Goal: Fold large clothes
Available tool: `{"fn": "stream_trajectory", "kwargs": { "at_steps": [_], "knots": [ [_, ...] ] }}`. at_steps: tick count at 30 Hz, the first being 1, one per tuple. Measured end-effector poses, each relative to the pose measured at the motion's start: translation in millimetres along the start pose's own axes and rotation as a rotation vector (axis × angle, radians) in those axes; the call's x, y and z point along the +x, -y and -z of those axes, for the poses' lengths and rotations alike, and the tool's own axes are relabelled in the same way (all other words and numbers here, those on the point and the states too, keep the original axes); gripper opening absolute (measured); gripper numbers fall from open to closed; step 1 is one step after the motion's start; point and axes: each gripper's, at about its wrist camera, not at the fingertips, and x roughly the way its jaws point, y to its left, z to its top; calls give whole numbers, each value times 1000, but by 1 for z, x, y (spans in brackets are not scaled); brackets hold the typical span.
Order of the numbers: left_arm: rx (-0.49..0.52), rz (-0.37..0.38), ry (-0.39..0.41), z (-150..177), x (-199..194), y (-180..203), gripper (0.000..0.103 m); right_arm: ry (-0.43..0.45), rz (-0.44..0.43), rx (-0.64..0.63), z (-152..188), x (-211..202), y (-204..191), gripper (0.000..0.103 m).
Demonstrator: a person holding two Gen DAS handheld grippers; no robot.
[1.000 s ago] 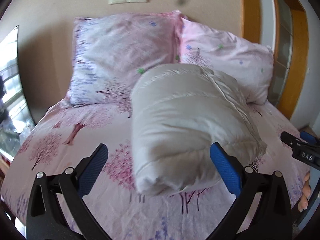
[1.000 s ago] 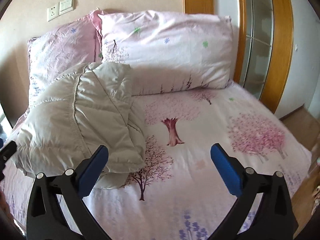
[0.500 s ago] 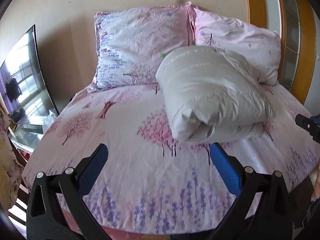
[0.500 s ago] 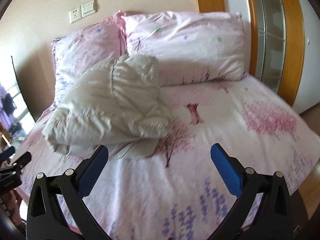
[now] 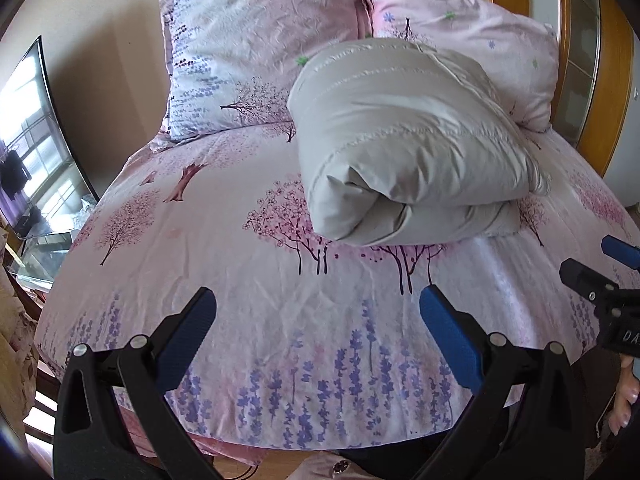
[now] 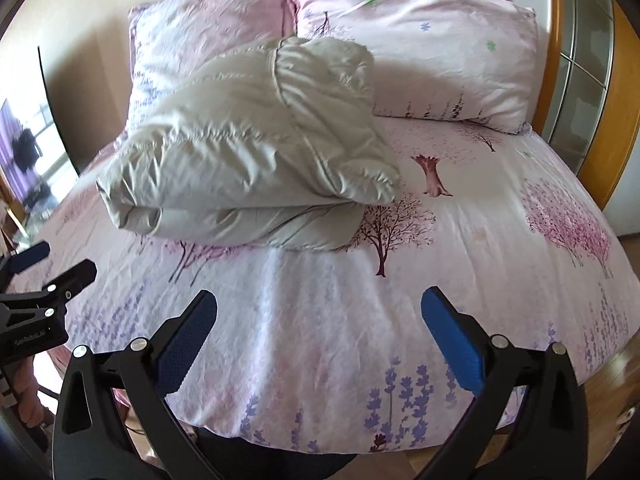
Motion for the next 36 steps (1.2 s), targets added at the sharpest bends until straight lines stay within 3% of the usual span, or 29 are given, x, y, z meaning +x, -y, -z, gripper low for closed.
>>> {"fn": "stream_trajectory", "kwargs": {
  "at_steps": [12, 36],
  "knots": [
    [18, -7, -57, 0, 12, 2, 101, -72, 20, -18, 3, 18, 2, 102],
    [4, 5, -73, -1, 18, 4, 101, -77, 21, -8, 4, 20, 0, 102]
  ]
}}
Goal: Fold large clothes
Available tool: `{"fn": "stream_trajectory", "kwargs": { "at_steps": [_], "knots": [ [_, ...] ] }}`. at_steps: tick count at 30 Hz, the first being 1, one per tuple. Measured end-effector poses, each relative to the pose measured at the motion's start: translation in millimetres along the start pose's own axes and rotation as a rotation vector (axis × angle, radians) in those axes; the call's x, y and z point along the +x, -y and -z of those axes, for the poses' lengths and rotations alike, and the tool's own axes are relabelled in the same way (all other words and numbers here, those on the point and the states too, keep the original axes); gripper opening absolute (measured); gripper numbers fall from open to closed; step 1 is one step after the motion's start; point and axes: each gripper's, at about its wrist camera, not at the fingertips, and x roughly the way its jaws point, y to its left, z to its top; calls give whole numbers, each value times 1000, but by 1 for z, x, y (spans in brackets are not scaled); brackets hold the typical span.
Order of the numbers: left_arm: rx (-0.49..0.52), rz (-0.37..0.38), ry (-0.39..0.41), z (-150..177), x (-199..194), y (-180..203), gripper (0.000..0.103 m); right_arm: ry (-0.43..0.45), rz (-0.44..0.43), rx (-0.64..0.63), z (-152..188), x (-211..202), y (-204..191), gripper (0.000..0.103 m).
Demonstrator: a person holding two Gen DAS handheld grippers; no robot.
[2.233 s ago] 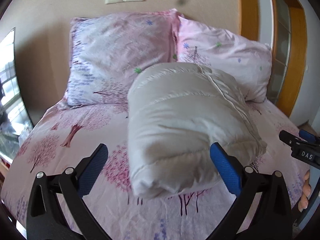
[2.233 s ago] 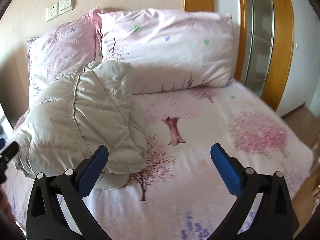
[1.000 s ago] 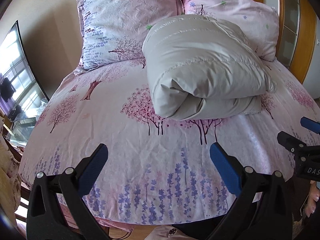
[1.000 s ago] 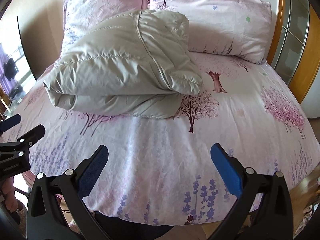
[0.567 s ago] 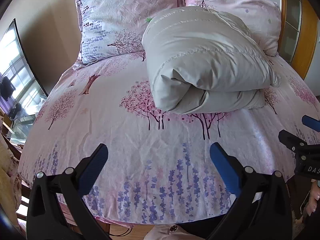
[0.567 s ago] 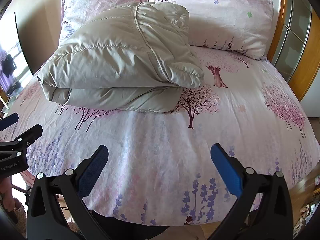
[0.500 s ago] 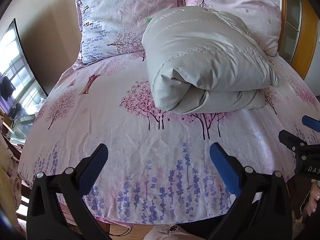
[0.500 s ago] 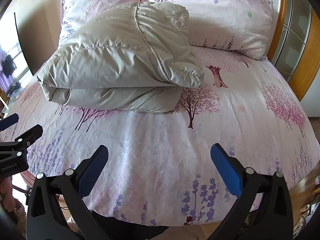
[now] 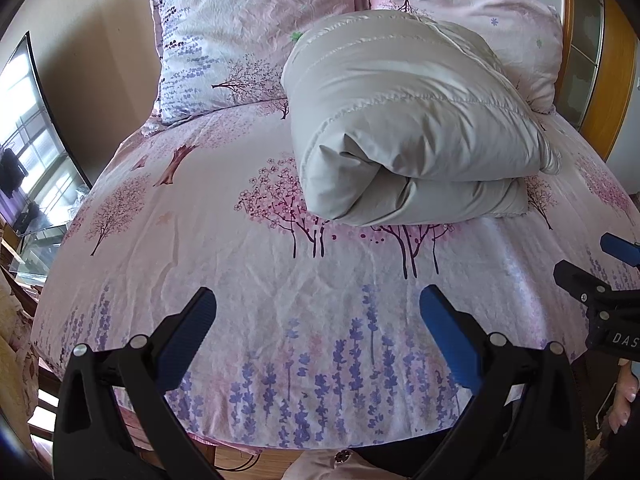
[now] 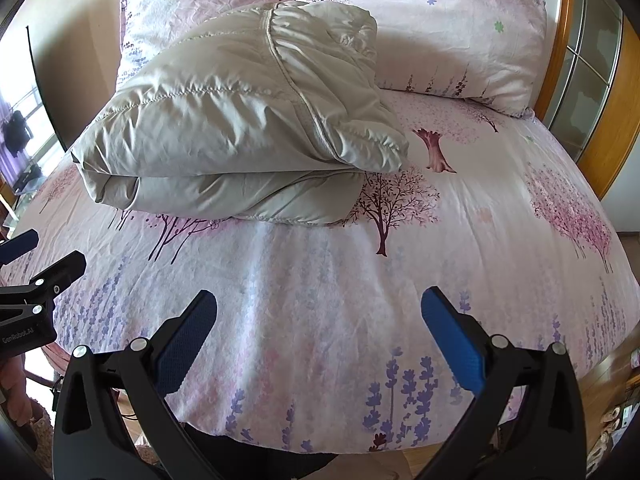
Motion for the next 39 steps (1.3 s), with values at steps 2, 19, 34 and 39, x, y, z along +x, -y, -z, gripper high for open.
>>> {"fn": "stream_trajectory", "kwargs": {
  "at_steps": [2, 19, 34, 39],
  "knots": [
    [-2, 2, 0, 1, 0, 0, 101, -1, -1, 0, 0, 0, 0, 102],
    [-6, 9, 5, 1, 0, 4, 101, -3, -2, 7, 0, 3, 0, 102],
    [-11, 21, 9, 1, -1, 1, 101, -7, -3, 14, 1, 4, -2, 102],
    [-9, 21, 9, 0, -1, 1, 101, -8, -2, 18, 1, 5, -3, 102]
  ]
}}
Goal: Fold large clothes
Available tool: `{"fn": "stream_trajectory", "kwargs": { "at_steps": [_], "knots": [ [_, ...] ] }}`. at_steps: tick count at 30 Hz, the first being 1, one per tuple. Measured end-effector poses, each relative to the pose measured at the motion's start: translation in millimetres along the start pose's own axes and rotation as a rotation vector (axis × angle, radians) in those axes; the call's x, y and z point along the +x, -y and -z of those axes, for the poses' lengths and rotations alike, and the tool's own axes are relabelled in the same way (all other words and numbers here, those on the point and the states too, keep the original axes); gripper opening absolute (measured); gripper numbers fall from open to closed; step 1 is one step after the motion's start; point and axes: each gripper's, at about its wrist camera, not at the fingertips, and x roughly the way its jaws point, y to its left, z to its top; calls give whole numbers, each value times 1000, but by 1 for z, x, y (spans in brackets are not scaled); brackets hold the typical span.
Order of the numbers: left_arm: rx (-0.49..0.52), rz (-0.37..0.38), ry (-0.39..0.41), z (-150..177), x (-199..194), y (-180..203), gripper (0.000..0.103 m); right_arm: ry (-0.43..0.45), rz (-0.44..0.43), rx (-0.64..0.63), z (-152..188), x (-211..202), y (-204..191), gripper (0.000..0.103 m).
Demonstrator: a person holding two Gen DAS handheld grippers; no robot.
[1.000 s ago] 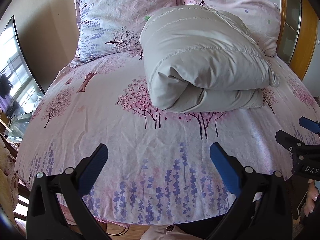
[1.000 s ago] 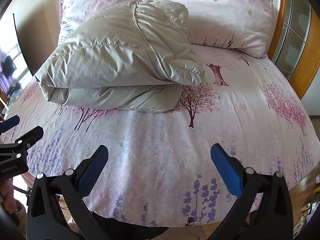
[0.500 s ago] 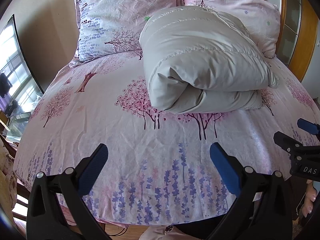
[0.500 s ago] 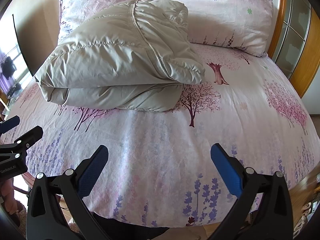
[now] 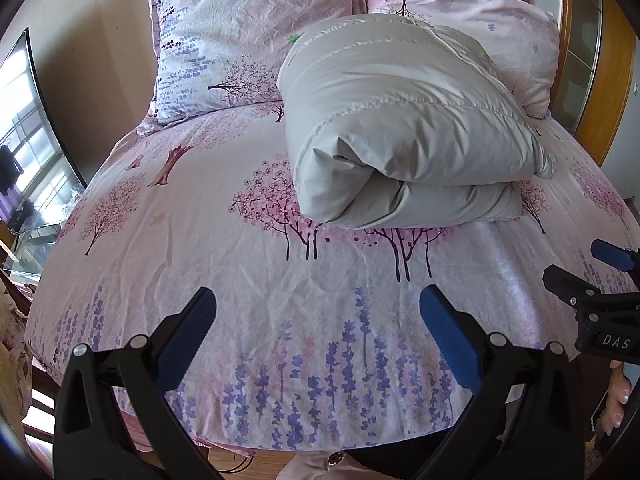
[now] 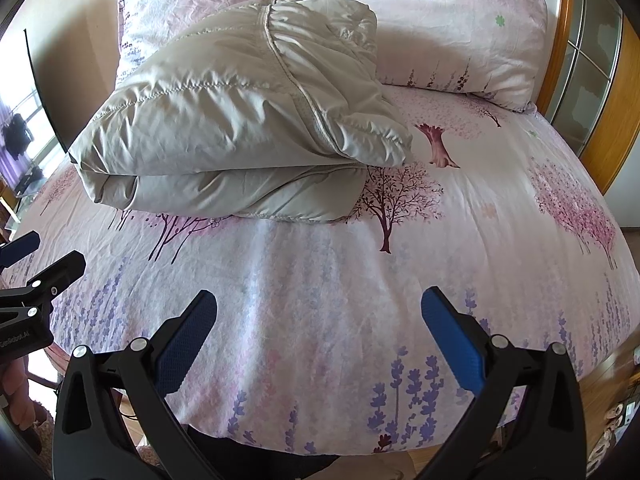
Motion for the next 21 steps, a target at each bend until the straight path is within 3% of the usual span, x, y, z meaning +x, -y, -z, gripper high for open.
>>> {"fn": "stream_trajectory", "kwargs": {
  "at_steps": [21],
  "knots": [
    [8, 5, -4, -1, 2, 7, 101, -13, -11, 6, -1, 4, -4, 102]
  ]
}}
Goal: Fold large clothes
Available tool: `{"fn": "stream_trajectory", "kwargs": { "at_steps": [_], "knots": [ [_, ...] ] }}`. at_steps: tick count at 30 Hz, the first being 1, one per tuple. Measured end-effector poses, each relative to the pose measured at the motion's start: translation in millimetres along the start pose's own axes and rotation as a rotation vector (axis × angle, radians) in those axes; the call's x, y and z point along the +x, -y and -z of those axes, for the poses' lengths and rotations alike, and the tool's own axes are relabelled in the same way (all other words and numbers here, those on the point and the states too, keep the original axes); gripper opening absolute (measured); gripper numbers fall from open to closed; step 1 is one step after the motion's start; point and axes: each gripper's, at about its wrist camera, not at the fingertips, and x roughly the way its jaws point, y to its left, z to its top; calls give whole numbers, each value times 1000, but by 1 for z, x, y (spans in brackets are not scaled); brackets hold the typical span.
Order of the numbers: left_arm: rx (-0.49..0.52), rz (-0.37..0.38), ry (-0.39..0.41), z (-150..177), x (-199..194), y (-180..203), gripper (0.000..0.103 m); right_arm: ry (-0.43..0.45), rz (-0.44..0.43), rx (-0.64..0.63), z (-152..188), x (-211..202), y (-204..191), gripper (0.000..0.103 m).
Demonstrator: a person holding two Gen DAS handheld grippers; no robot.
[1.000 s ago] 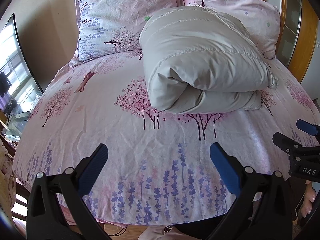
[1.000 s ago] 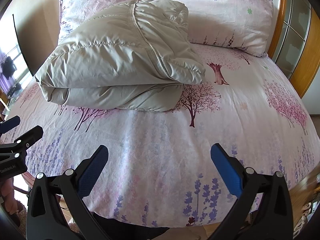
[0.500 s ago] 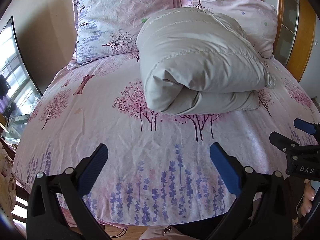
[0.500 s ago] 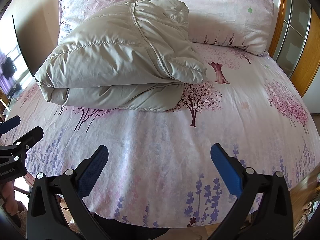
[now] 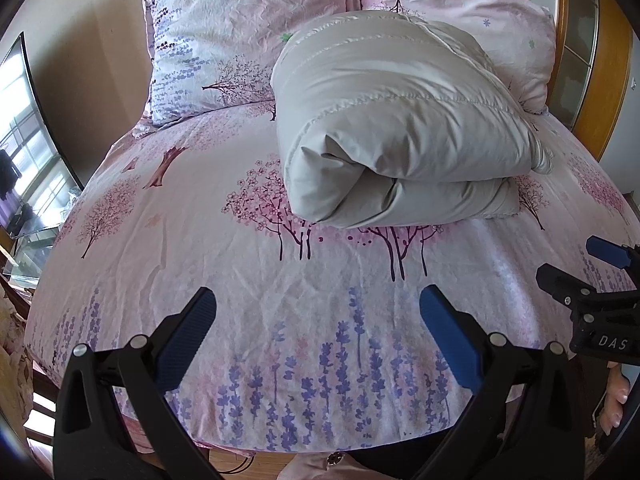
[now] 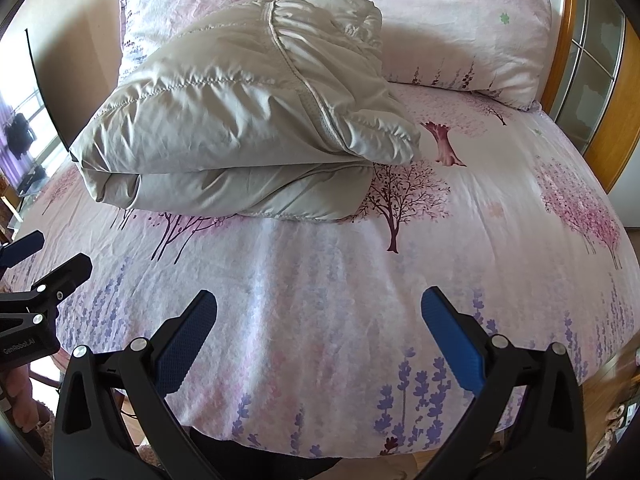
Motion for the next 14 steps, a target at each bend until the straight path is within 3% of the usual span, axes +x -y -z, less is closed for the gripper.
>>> {"fn": "stream_trajectory", "kwargs": {
  "at_steps": [14],
  "knots": [
    [-9, -3, -8, -1, 4, 0, 101, -5, -1, 2, 0, 2, 1, 102]
  ]
}}
